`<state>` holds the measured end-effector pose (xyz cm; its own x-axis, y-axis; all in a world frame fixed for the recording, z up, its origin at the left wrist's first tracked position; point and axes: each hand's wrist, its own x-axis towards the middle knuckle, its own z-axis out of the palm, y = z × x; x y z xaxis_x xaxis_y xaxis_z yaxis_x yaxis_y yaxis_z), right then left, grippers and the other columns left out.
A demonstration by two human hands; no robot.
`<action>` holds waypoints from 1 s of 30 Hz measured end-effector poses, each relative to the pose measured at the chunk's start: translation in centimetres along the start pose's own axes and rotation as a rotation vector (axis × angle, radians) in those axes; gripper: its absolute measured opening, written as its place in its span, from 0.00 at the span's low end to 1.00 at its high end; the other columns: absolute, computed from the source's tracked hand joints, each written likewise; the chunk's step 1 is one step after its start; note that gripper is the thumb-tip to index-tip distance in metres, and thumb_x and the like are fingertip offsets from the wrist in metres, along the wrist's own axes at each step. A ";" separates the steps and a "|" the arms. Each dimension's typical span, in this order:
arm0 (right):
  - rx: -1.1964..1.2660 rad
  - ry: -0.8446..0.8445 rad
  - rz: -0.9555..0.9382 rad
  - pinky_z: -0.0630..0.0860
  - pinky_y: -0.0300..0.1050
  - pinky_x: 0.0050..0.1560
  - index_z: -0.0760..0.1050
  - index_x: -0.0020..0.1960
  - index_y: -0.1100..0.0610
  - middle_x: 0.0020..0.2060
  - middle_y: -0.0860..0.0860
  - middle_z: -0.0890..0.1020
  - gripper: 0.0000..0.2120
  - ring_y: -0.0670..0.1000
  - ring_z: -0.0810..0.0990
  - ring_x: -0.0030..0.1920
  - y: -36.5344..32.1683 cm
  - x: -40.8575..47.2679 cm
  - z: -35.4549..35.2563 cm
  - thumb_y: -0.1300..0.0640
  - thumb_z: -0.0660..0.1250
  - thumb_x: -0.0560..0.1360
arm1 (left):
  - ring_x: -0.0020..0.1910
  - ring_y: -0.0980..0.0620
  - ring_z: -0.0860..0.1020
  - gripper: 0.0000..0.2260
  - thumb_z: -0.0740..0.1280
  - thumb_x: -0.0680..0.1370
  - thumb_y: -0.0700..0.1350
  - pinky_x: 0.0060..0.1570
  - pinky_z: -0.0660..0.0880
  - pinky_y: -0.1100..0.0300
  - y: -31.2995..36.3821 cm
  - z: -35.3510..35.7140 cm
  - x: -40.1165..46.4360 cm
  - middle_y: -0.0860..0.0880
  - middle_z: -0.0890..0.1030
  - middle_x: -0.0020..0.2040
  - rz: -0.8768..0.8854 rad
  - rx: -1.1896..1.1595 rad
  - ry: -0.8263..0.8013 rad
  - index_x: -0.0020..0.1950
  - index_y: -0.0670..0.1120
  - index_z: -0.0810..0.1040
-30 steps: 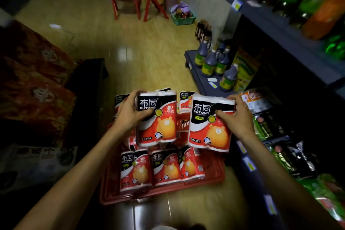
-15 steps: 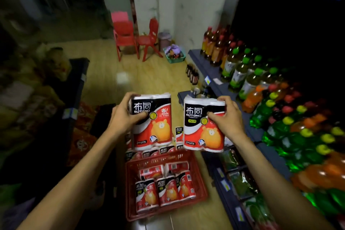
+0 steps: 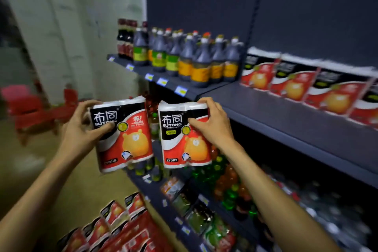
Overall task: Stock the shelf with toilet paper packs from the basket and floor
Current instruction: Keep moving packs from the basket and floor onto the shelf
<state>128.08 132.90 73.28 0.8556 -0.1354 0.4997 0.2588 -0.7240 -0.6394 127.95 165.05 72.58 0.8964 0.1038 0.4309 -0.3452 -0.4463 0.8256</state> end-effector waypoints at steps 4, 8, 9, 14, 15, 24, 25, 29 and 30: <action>-0.053 0.152 0.056 0.71 0.44 0.50 0.72 0.58 0.46 0.54 0.49 0.76 0.22 0.51 0.75 0.54 0.7 -0.5 -10.7 0.48 0.74 0.67 | 0.47 0.50 0.81 0.25 0.79 0.68 0.46 0.51 0.79 0.44 7.8 4.8 2.0 0.50 0.80 0.50 0.104 -0.074 -0.089 0.53 0.67 0.70; -0.103 0.310 0.102 0.71 0.42 0.50 0.73 0.59 0.48 0.55 0.50 0.78 0.24 0.50 0.76 0.54 2.9 -1.2 -19.7 0.49 0.75 0.66 | 0.44 0.55 0.79 0.23 0.74 0.72 0.40 0.45 0.78 0.51 14.8 10.9 3.2 0.58 0.78 0.46 0.215 -0.191 -0.211 0.52 0.66 0.69; -0.116 0.344 0.118 0.71 0.42 0.50 0.73 0.59 0.48 0.55 0.50 0.78 0.23 0.50 0.76 0.54 3.6 -1.4 -21.7 0.49 0.75 0.66 | 0.45 0.54 0.79 0.23 0.74 0.72 0.41 0.45 0.78 0.50 16.2 12.5 3.6 0.57 0.78 0.47 0.231 -0.208 -0.226 0.53 0.66 0.69; -0.190 0.475 0.195 0.70 0.42 0.50 0.72 0.59 0.45 0.56 0.51 0.78 0.23 0.50 0.75 0.54 7.0 -2.7 -30.5 0.47 0.75 0.66 | 0.48 0.55 0.80 0.23 0.75 0.71 0.42 0.46 0.79 0.51 22.1 20.1 5.0 0.55 0.81 0.49 0.329 -0.287 -0.319 0.57 0.61 0.70; -0.209 0.494 0.217 0.68 0.41 0.50 0.72 0.60 0.46 0.57 0.52 0.77 0.24 0.49 0.74 0.54 7.7 -3.0 -31.9 0.47 0.75 0.67 | 0.47 0.59 0.80 0.23 0.75 0.71 0.42 0.44 0.79 0.53 23.3 21.5 5.0 0.55 0.81 0.49 0.345 -0.301 -0.338 0.57 0.62 0.70; -0.337 0.682 0.331 0.64 0.38 0.51 0.72 0.63 0.49 0.59 0.53 0.74 0.24 0.47 0.71 0.54 13.7 -5.1 -40.0 0.50 0.75 0.69 | 0.44 0.65 0.80 0.22 0.74 0.72 0.41 0.39 0.77 0.67 29.4 32.4 4.6 0.57 0.80 0.49 0.455 -0.371 -0.502 0.60 0.57 0.70; -0.352 0.696 0.340 0.64 0.38 0.51 0.72 0.63 0.49 0.59 0.54 0.74 0.24 0.47 0.71 0.54 14.3 -4.8 -40.5 0.51 0.75 0.69 | 0.46 0.63 0.80 0.22 0.74 0.72 0.42 0.41 0.78 0.64 29.7 33.3 4.7 0.56 0.80 0.49 0.457 -0.374 -0.521 0.60 0.57 0.70; -0.383 0.765 0.378 0.65 0.39 0.51 0.72 0.61 0.49 0.59 0.55 0.73 0.23 0.53 0.75 0.56 16.6 -3.2 -41.9 0.51 0.75 0.69 | 0.50 0.56 0.81 0.23 0.76 0.70 0.45 0.50 0.80 0.50 30.7 36.5 5.8 0.53 0.82 0.50 0.486 -0.401 -0.563 0.59 0.59 0.71; -0.395 0.783 0.383 0.66 0.40 0.51 0.72 0.61 0.49 0.58 0.55 0.73 0.23 0.54 0.75 0.56 17.2 -2.7 -42.2 0.51 0.75 0.69 | 0.49 0.57 0.81 0.22 0.76 0.70 0.44 0.50 0.80 0.50 31.0 37.2 6.1 0.54 0.82 0.49 0.501 -0.401 -0.565 0.59 0.58 0.71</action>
<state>111.29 92.31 85.58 0.2707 -0.7209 0.6380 -0.2689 -0.6930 -0.6689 133.07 118.77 87.23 0.5794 -0.5278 0.6210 -0.7143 0.0381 0.6988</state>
